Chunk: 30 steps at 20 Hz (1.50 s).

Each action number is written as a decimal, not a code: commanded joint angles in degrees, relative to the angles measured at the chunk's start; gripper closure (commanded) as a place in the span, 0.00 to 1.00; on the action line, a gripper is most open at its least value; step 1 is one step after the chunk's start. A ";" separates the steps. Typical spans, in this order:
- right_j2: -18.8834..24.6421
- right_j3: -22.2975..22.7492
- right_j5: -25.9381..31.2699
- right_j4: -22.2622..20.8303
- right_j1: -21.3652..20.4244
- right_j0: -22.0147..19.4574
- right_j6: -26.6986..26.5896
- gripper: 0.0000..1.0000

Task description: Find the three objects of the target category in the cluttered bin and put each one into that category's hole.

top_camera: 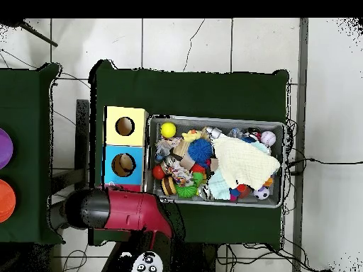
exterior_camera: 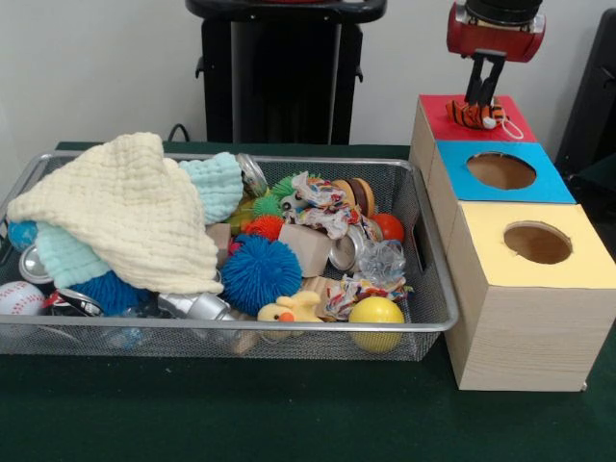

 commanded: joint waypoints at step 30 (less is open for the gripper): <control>6.63 5.66 -12.43 4.16 6.18 -1.30 11.41 1.00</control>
